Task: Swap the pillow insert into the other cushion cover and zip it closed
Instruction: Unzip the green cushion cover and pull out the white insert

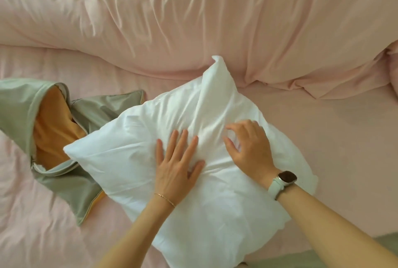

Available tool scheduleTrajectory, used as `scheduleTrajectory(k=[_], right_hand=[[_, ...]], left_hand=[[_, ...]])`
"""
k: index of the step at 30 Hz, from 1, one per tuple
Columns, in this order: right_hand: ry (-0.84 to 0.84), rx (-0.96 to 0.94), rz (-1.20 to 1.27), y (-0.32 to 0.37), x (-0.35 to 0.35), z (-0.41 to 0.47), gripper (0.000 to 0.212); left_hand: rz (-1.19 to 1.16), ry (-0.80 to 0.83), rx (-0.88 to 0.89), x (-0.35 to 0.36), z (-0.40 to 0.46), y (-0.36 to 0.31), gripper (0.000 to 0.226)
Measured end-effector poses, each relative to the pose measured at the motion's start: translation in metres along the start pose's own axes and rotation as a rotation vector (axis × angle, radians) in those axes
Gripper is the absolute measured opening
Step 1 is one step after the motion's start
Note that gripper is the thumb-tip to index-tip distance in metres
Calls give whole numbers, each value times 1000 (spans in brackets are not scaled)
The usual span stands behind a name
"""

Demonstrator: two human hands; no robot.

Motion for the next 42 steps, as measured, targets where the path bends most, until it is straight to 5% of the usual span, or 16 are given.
scheduleTrajectory(k=[6, 13, 17, 19, 22, 25, 30, 32, 35, 37, 40, 42], right_hand=[[158, -20, -190, 4, -11, -89, 51], [195, 95, -148, 6, -37, -150, 47], [231, 109, -179, 13, -28, -173, 45], [249, 88, -257, 16, -20, -185, 42], [138, 186, -363, 27, -7, -182, 28], [9, 307, -302, 60, -10, -147, 32], [-138, 217, 40, 136, -25, -123, 34], [29, 132, 22, 155, -18, -130, 34], [642, 196, -177, 139, -3, -163, 50], [820, 152, -281, 125, -5, -186, 61], [836, 101, -239, 126, -21, -196, 60], [703, 147, -129, 127, -38, -193, 51]], left_hand=[[23, -27, 30, -2, -45, -6, 54], [-72, -122, 205, -9, -99, -15, 33], [26, 103, 314, 6, -141, -27, 58], [103, 199, 320, 19, -150, -24, 49], [79, 118, 281, 22, -133, -22, 17], [-41, -16, 158, -1, -103, -14, 20], [-22, -221, 48, -80, -105, 35, 23], [29, -132, 39, -95, -124, 51, 26], [-63, 490, -65, -76, -162, 57, 61], [-17, 750, -141, -56, -186, 50, 73], [-20, 683, -248, -56, -189, 25, 68], [-83, 528, -310, -70, -179, 5, 59]])
Point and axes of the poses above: each hand's wrist, its own z-axis towards the middle knuckle, its own x-axis out of the palm, y = z × x, the point moved 2 cm from there along z, towards the middle knuckle, and after that the axes turned 1 degree about x, right-handed, at the moved point
